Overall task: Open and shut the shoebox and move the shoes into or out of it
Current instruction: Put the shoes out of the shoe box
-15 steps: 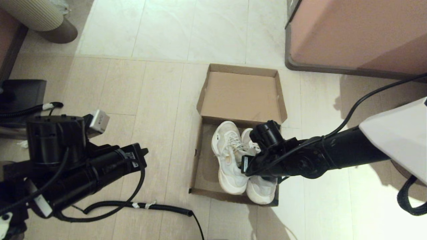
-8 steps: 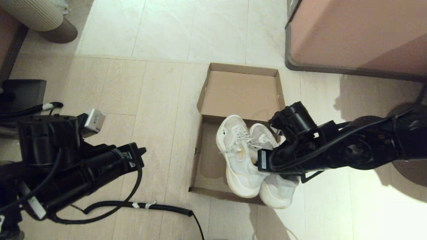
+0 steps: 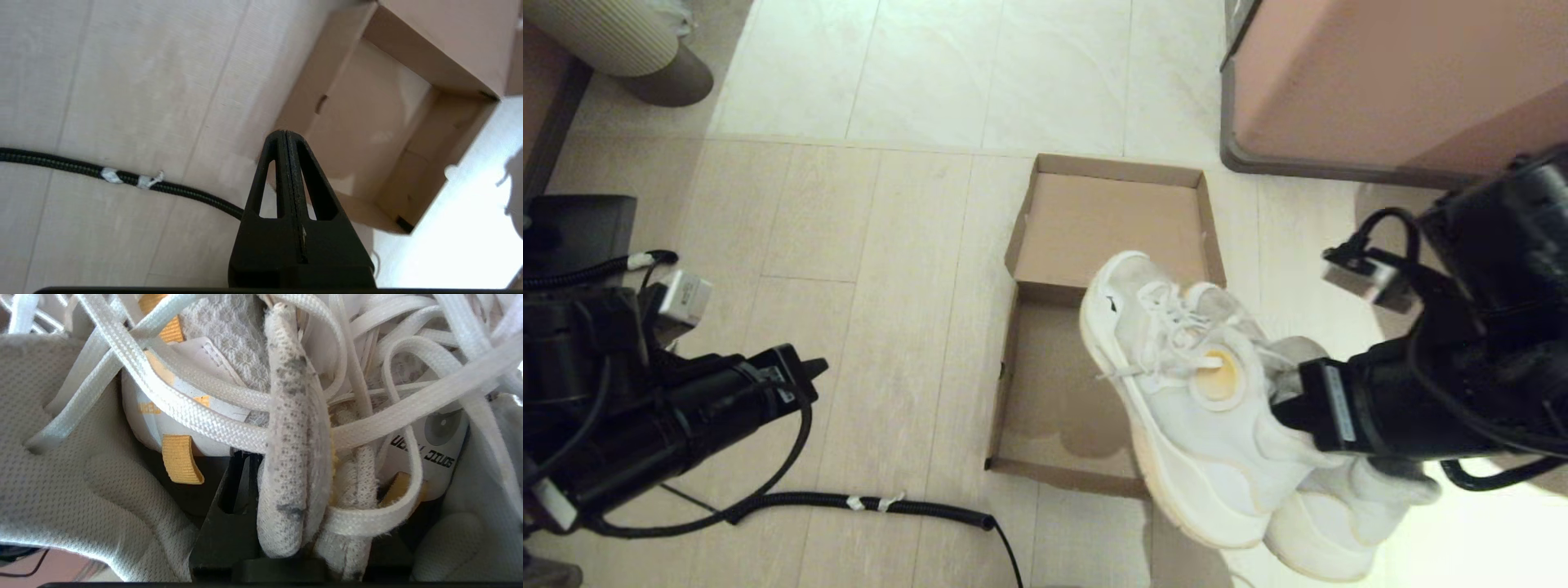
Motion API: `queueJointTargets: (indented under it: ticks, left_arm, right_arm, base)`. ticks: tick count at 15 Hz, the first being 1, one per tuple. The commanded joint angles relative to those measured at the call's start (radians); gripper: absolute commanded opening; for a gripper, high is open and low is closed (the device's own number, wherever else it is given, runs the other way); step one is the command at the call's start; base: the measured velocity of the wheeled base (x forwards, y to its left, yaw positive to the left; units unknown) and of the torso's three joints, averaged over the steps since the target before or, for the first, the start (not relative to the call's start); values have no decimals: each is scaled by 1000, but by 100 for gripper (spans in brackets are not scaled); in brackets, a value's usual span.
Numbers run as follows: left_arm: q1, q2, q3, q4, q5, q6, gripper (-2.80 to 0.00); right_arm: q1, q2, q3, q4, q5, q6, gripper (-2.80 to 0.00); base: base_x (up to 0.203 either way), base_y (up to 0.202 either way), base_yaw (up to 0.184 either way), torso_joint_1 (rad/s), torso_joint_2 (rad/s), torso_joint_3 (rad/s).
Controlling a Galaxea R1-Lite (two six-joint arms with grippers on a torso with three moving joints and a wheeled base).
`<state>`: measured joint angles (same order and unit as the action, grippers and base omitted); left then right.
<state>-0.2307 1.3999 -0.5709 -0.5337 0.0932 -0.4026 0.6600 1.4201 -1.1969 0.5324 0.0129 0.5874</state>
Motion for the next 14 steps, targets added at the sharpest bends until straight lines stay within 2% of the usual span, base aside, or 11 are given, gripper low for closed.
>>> queueJointTargets:
  ticks: [1,3,7,10,12,14]
  left_arm:
    - [14,7,3,-13,0,-4,-280]
    - [22,-4,6,-31,-1,-2,-280]
    - [24,-37,15,-31,-7,-16,-280]
    - [32,-48,16,-31,-52,-18,-280]
    - [51,-33,6,-31,-105,-18,-280]
    - [60,-14,-6,-33,-124,-19,-280]
  right_arm:
    - [-68,-113,11,26,-54,-1,-280]
    - [-182,-130,28,34,-103,-12,-280]
    - [-396,-24,52,-5,-123,-36,-280]
    - [-524,141,118,-224,-129,-125,-280]
    - [-580,263,162,-392,-130,-171,-280]
    - [-622,373,191,-523,-121,-201,-280]
  base:
    - [0,0,0,0,0,0]
    - [0,0,0,0,0,0]
    - [0,0,0,0,0,0]
    - [0,0,0,0,0,0]
    - [0,0,0,0,0,0]
    - [0,0,0,0,0,0]
